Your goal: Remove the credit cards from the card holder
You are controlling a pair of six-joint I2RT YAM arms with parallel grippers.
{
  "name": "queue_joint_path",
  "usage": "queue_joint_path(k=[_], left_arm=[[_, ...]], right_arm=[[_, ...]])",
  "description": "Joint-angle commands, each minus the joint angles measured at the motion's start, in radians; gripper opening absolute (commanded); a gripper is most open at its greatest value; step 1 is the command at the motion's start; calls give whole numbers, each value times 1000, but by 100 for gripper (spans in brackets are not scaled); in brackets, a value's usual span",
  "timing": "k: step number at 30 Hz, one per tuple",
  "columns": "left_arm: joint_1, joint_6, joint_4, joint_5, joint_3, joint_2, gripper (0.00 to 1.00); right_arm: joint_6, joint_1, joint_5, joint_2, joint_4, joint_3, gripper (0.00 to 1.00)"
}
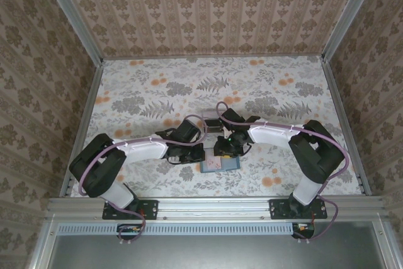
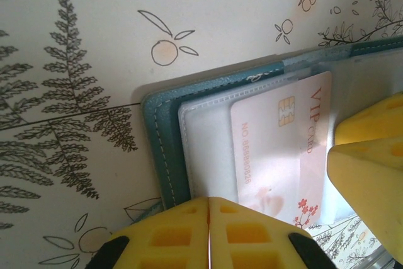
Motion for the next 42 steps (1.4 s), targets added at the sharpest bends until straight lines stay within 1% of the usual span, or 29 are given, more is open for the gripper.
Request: queue_joint_path(k=[1, 6, 10, 19, 27, 36, 39, 42], left_arm=[[-10, 2, -69, -22, 46, -1, 10], [-24, 13, -80, -20, 107, 34, 10], [-30, 14, -65, -6, 126, 77, 10], [-32, 20, -81, -10, 115, 138, 9], [-33, 16, -74, -7, 102, 133, 9], [-32, 18, -80, -10, 105, 130, 9], [-32, 17, -84, -12, 106, 129, 9], [-31, 17, -84, -13, 107, 126, 9]], right_arm=[[-25, 5, 11, 0, -36, 11, 32], [-25, 5, -9, 10, -15, 6, 31], [-22, 5, -17, 17, -5, 0, 31], [-22, 4, -41, 29, 14, -2, 29], [-14, 5, -75, 44, 42, -7, 29], [9, 1, -87, -43, 76, -34, 20], [10, -2, -97, -45, 84, -35, 18], [7, -4, -95, -41, 82, -38, 14]])
